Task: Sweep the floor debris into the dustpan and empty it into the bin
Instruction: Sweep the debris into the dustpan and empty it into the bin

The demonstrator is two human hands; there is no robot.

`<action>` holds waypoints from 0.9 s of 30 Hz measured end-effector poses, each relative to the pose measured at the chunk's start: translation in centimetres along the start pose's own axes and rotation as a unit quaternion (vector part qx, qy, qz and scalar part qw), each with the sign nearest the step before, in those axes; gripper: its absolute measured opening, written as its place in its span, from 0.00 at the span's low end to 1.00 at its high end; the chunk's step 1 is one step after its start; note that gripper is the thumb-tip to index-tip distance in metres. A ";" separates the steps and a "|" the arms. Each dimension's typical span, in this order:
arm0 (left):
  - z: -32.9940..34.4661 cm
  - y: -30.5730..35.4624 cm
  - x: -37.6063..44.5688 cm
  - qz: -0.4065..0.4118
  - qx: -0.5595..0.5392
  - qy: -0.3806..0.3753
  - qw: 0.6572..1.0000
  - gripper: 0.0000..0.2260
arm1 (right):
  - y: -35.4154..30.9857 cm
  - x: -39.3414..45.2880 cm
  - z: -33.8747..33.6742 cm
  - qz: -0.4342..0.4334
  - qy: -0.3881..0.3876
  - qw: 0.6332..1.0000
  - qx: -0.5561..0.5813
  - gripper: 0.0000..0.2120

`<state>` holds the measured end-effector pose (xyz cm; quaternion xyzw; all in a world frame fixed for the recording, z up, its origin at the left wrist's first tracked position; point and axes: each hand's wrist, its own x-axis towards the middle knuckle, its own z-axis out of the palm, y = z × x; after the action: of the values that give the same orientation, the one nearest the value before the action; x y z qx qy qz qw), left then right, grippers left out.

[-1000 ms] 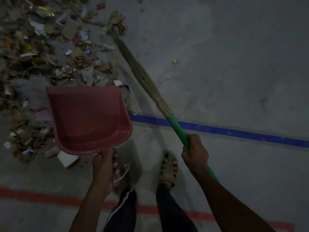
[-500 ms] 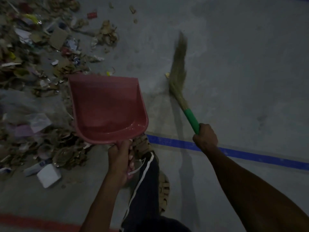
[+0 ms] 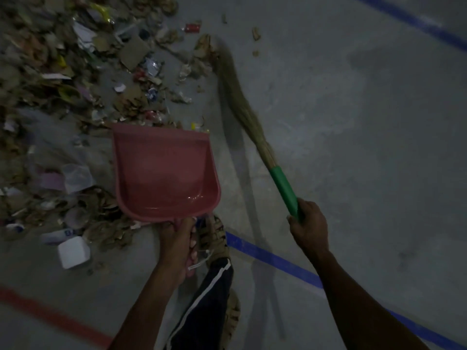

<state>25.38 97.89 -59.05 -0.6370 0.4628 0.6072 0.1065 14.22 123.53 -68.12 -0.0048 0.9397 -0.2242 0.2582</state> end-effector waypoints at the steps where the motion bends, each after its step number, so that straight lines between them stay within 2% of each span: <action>1: 0.5 1.4 0.0 0.001 -0.006 -0.003 1.000 0.10 | -0.8 1.0 -0.8 0.003 0.017 1.000 0.003 0.24; 5: 2.6 6.5 1.1 0.024 -0.016 -0.011 1.000 0.13 | -3.4 5.7 -3.6 0.006 0.078 0.997 -0.006 0.23; 9: 4.8 11.0 2.8 0.053 -0.033 -0.015 0.998 0.13 | -5.0 11.9 -5.8 0.014 0.082 0.995 -0.063 0.24; 13: 6.8 13.6 4.6 0.061 -0.042 0.009 0.997 0.14 | -6.1 18.7 -6.8 0.018 0.029 0.994 -0.100 0.30; 18: 10.2 15.0 6.0 0.034 -0.068 0.044 0.996 0.13 | -7.7 25.5 -7.7 -0.001 -0.090 0.985 -0.148 0.24; 25: 15.9 16.9 5.7 -0.021 -0.124 0.064 0.990 0.15 | -8.7 28.6 -7.9 -0.136 -0.161 0.966 -0.151 0.29; 27: 17.0 17.3 5.5 -0.032 -0.130 0.059 0.989 0.14 | -8.4 29.1 -8.4 -0.167 -0.146 0.967 -0.124 0.30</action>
<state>0.55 97.78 -60.58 -0.6947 0.3650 0.6197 0.0148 -15.99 115.90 -72.20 -0.2261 0.8980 -0.1430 0.3492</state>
